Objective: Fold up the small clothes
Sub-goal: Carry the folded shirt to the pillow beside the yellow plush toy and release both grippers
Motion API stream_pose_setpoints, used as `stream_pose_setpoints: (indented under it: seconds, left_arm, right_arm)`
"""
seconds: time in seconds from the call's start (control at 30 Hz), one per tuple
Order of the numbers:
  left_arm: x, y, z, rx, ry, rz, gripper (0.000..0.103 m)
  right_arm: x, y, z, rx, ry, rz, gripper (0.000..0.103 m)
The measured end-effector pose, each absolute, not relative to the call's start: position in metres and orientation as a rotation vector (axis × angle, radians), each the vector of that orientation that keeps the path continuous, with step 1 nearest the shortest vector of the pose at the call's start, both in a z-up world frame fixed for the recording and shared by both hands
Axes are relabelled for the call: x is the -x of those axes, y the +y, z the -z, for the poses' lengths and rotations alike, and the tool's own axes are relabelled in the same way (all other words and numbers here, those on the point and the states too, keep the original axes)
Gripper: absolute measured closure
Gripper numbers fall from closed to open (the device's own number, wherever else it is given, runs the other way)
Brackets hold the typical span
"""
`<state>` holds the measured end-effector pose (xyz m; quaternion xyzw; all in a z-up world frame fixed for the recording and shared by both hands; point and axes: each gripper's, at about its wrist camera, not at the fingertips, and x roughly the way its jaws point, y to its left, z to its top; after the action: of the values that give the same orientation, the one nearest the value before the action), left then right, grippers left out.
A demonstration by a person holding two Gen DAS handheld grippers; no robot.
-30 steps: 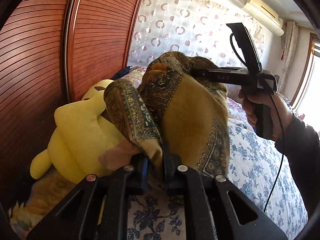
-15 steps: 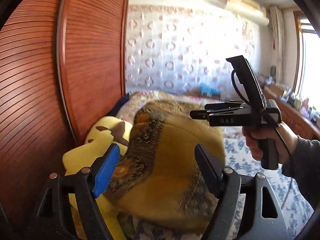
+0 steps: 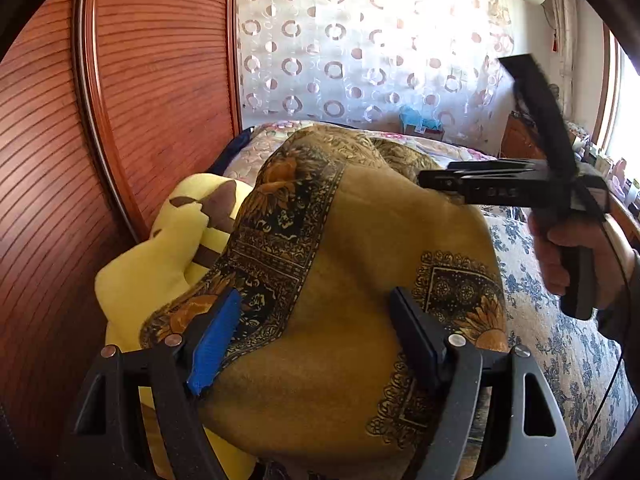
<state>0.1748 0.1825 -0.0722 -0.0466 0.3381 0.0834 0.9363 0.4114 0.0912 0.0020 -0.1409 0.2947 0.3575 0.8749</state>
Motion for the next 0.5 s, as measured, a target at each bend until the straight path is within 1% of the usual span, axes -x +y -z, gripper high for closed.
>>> stream_pose_setpoints:
  seconds: [0.07, 0.2, 0.5]
  left_arm:
    - [-0.169, 0.178, 0.065, 0.088, 0.668, -0.166, 0.025]
    - [-0.152, 0.17, 0.05, 0.073, 0.617, -0.16, 0.025]
    - [-0.12, 0.136, 0.022, 0.074, 0.545, -0.086, 0.025]
  right_arm:
    - [-0.399, 0.082, -0.003, 0.279, 0.595, -0.74, 0.04]
    - [-0.346, 0.05, -0.012, 0.253, 0.545, -0.73, 0.04]
    - [-0.225, -0.032, -0.04, 0.197, 0.499, -0.634, 0.04]
